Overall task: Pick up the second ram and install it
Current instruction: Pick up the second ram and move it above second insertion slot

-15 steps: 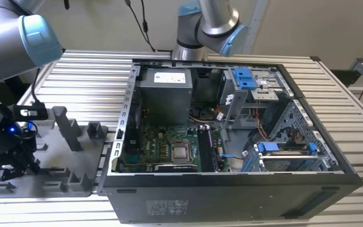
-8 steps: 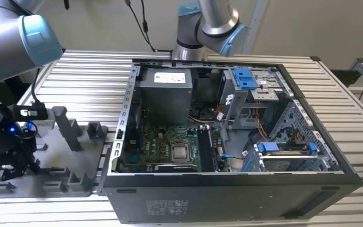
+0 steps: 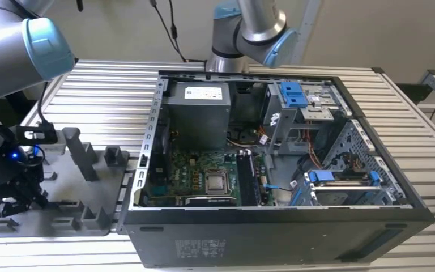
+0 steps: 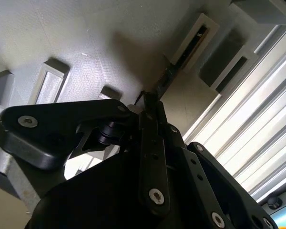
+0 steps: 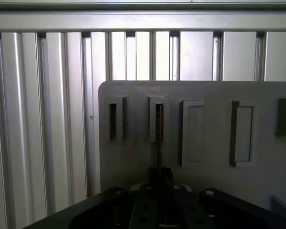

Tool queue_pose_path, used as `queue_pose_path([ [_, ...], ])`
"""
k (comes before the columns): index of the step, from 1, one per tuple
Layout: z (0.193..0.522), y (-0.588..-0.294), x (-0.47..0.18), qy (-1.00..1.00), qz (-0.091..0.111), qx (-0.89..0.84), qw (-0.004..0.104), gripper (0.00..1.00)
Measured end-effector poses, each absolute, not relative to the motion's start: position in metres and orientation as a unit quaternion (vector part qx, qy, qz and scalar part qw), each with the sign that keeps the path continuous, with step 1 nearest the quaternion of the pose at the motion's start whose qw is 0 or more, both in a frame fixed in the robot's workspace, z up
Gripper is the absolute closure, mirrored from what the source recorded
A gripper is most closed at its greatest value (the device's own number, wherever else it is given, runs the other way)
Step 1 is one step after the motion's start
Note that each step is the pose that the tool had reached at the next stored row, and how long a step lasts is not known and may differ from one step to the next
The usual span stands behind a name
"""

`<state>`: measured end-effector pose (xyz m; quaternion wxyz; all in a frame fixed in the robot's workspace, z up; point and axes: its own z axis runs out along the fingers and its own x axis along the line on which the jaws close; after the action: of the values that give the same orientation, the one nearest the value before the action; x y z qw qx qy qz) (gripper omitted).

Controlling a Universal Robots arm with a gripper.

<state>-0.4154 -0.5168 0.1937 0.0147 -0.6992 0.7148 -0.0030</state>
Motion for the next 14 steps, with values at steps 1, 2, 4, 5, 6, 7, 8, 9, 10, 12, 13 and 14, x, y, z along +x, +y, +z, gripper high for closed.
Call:
queue_pose_path([
  [1,0.194,-0.517,-0.415,0.715,-0.003,-0.699,0.015,0.86],
  [2,0.194,-0.517,-0.415,0.715,-0.003,-0.699,0.015,0.86],
  [4,0.196,-0.517,-0.415,0.715,-0.003,-0.699,0.015,0.86],
  [5,0.197,-0.517,-0.415,0.715,-0.003,-0.699,0.015,0.86],
  [6,0.198,-0.517,-0.415,0.715,-0.003,-0.699,0.015,0.86],
  [7,0.199,-0.517,-0.415,0.715,-0.003,-0.699,0.015,0.86],
  [8,0.2,-0.517,-0.415,0.715,-0.003,-0.699,0.015,0.86],
  [9,0.201,-0.517,-0.415,0.715,-0.003,-0.699,0.015,0.86],
  [10,0.201,-0.517,-0.415,0.715,-0.003,-0.699,0.015,0.86],
  [12,0.203,-0.517,-0.415,0.715,-0.003,-0.699,0.015,0.86],
  [13,0.204,-0.517,-0.415,0.715,-0.003,-0.699,0.015,0.86],
  [14,0.204,-0.517,-0.415,0.715,-0.003,-0.699,0.015,0.86],
])
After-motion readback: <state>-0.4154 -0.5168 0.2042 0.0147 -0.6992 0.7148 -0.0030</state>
